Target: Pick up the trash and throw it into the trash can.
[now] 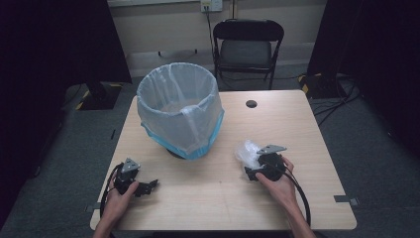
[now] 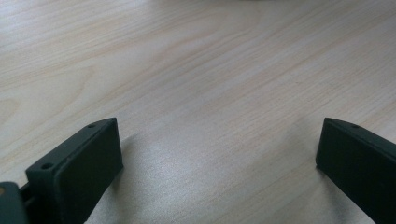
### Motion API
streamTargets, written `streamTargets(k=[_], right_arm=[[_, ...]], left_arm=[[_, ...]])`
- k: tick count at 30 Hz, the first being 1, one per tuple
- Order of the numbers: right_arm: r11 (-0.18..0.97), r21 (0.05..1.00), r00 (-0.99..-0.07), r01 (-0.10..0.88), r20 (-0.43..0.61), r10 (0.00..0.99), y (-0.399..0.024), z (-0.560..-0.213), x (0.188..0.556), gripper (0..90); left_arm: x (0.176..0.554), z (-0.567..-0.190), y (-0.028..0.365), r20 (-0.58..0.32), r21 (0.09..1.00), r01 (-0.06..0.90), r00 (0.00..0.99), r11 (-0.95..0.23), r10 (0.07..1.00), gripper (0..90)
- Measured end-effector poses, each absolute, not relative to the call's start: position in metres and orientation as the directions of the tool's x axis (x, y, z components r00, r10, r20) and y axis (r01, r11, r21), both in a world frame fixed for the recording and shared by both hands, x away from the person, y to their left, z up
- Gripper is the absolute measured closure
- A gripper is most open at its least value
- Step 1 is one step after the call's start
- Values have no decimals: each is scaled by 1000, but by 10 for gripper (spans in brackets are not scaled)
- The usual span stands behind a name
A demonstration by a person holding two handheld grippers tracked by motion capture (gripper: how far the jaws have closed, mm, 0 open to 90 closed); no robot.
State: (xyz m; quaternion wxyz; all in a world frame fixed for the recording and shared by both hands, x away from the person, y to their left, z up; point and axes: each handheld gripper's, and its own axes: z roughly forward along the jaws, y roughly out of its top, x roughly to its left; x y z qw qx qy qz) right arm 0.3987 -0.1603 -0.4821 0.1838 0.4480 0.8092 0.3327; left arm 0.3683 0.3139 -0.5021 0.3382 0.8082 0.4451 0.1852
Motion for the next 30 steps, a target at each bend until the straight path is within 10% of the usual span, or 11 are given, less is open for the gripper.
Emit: streamTargets(k=[9, 19, 30], right_arm=[[366, 681, -527, 634, 34, 849, -160, -488, 404, 165], [323, 710, -513, 626, 63, 856, -160, -481, 403, 464], [261, 779, -505, 570, 81, 859, -170, -457, 404, 513]], left_arm=[[368, -502, 314, 1, 710, 594, 537, -379, 844, 0], [368, -502, 314, -3, 713, 594, 536, -374, 845, 0], [368, -502, 314, -2, 713, 593, 536, -374, 844, 0]])
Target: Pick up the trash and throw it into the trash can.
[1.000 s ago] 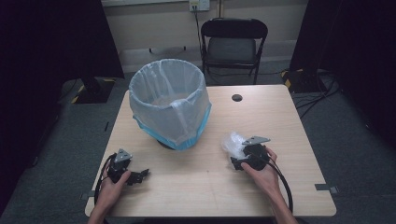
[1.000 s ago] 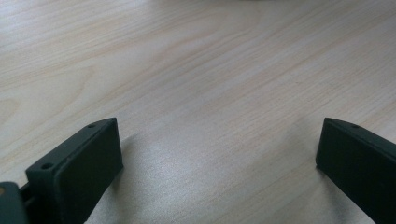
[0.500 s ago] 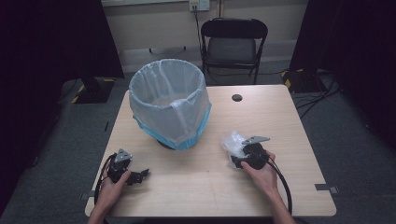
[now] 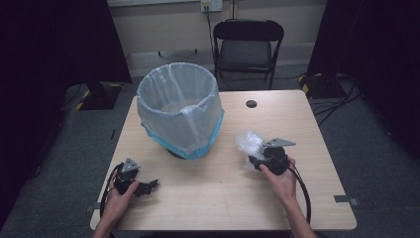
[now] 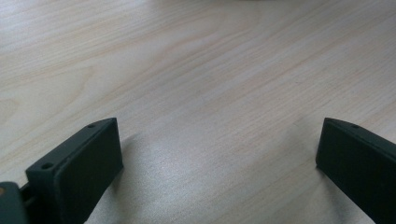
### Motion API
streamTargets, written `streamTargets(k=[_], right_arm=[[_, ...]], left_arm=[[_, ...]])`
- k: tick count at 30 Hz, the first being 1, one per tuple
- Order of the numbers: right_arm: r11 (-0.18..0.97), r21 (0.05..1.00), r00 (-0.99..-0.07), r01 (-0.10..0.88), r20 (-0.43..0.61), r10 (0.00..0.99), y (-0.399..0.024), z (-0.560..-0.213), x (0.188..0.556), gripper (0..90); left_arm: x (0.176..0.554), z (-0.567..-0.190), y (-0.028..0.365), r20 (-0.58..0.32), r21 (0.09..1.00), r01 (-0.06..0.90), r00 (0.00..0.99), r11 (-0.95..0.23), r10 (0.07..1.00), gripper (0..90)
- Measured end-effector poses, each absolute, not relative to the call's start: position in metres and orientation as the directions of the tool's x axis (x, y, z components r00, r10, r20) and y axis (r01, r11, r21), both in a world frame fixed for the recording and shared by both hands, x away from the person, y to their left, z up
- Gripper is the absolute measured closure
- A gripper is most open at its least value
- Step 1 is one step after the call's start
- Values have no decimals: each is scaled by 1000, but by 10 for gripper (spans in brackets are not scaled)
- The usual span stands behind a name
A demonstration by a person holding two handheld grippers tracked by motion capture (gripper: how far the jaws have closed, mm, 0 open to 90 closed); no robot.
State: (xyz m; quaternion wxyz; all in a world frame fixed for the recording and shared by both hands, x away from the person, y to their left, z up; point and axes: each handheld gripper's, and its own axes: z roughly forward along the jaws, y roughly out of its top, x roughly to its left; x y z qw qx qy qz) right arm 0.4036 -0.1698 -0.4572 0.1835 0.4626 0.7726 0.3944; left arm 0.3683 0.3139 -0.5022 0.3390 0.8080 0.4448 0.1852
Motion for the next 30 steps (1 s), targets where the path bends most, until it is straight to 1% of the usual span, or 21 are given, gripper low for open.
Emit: streamTargets(k=[5, 9, 11, 17, 19, 30], right_arm=[[227, 809, -513, 543, 105, 852, -174, -440, 403, 514], [181, 835, -529, 519, 147, 836, -176, -424, 402, 518], [202, 842, -538, 500, 118, 835, -173, -415, 402, 520], [182, 875, -544, 448, 104, 833, -172, -389, 401, 526], [200, 885, -549, 422, 73, 833, -169, -380, 399, 526], [155, 936, -579, 315, 61, 813, -163, -332, 400, 534]], left_arm=[[368, -502, 314, -3, 713, 593, 536, -374, 844, 0], [368, -502, 314, -3, 713, 594, 536, -374, 844, 0], [368, -502, 314, -3, 713, 593, 536, -374, 844, 0], [368, -502, 314, -3, 713, 593, 536, -374, 844, 0], [368, -502, 314, -3, 713, 594, 536, -374, 845, 0], [368, -502, 314, -3, 713, 594, 536, -374, 844, 0]])
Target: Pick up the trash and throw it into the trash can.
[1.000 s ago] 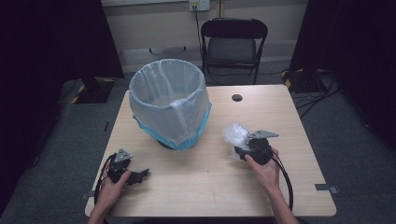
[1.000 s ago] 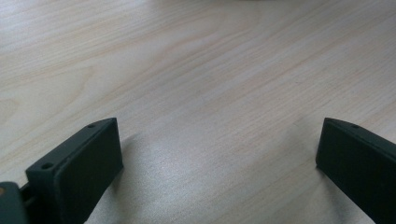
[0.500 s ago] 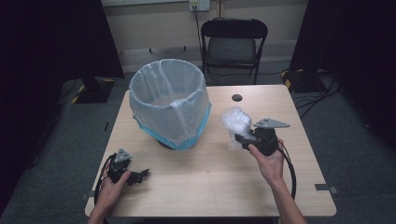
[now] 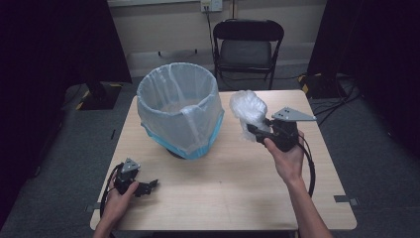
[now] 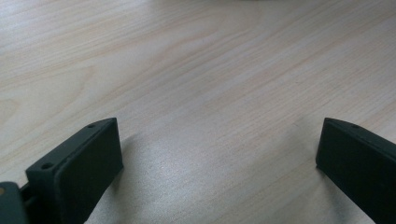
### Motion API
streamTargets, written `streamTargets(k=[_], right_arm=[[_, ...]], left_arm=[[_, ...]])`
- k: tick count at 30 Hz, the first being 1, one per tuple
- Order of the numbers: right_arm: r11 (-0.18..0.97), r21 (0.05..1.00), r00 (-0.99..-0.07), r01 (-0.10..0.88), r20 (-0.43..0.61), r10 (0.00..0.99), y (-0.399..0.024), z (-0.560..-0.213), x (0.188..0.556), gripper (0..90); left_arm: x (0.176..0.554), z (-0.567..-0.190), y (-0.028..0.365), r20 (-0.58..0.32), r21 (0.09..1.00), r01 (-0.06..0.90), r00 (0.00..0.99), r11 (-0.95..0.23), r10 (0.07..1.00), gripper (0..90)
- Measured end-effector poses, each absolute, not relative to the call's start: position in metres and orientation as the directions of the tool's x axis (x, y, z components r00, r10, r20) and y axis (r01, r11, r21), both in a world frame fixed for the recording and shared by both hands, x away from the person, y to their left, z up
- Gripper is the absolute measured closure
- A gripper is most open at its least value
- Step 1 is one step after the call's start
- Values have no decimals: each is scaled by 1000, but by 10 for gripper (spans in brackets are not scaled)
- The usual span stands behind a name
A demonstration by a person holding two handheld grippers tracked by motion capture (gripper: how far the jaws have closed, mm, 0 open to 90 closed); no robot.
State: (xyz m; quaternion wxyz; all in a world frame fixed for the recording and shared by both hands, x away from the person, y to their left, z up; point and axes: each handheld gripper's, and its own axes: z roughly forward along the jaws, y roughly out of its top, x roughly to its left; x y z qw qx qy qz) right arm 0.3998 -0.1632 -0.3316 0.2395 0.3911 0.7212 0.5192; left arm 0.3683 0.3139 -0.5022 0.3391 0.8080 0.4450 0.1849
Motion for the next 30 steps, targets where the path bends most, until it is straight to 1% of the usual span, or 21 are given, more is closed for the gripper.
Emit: streamTargets(k=[6, 19, 25, 30], right_arm=[[137, 954, -594, 267, 51, 803, -161, -308, 401, 539], [86, 978, -631, 192, 56, 774, -153, -273, 414, 553], [76, 984, -660, 162, 51, 749, -142, -257, 424, 558], [90, 985, -674, 146, 33, 738, -128, -245, 436, 560]], left_arm=[[368, -502, 314, 0, 711, 593, 537, -377, 843, 0], [368, -502, 314, -2, 712, 594, 535, -375, 845, 0], [368, -502, 314, 0, 710, 594, 536, -377, 844, 0], [368, -502, 314, 1, 710, 594, 536, -378, 844, 0]])
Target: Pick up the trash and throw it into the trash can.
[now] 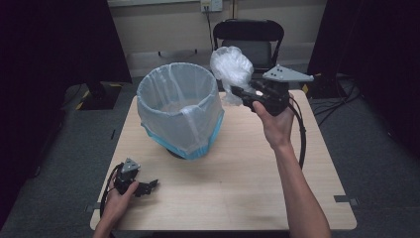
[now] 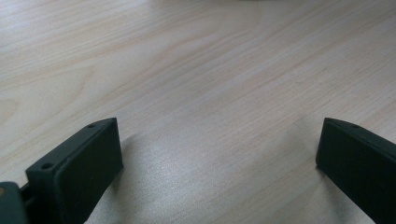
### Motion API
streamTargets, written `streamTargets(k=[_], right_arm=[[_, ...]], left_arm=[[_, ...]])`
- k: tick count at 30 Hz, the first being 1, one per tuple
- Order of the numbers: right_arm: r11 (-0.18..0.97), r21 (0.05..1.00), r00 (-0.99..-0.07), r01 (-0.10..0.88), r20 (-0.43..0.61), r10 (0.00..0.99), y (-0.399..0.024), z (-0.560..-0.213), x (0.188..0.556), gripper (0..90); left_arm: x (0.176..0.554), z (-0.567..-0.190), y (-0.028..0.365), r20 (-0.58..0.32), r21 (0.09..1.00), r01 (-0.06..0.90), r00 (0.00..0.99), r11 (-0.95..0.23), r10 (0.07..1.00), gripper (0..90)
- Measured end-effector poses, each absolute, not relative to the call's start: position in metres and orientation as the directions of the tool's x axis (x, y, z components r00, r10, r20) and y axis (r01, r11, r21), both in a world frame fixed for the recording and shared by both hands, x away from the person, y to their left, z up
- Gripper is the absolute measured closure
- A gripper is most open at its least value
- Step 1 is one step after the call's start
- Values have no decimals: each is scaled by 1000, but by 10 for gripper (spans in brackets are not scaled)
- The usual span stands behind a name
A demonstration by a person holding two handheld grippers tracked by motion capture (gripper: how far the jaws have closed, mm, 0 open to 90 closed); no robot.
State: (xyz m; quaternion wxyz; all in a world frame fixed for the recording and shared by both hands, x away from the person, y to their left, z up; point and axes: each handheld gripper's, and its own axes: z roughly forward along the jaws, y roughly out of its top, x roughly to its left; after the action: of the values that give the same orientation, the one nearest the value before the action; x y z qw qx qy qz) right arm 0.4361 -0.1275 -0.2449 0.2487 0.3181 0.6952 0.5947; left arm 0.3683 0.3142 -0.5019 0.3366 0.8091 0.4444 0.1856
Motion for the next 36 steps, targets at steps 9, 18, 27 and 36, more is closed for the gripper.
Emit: streamTargets(k=[9, 18, 27, 36], right_arm=[[83, 987, -719, 137, 41, 694, -95, -233, 459, 562], [90, 985, -751, 150, 54, 658, -58, -226, 484, 569], [132, 977, -799, 169, 57, 599, -25, -223, 501, 563], [211, 954, -796, 214, 45, 603, 1, -230, 510, 377]], left_arm=[[368, -502, 314, 8, 711, 591, 536, -382, 844, 0], [368, -502, 314, 8, 711, 591, 536, -382, 844, 0], [368, -502, 315, 4, 710, 592, 540, -383, 842, 0], [368, -502, 315, 12, 709, 589, 539, -387, 842, 0]])
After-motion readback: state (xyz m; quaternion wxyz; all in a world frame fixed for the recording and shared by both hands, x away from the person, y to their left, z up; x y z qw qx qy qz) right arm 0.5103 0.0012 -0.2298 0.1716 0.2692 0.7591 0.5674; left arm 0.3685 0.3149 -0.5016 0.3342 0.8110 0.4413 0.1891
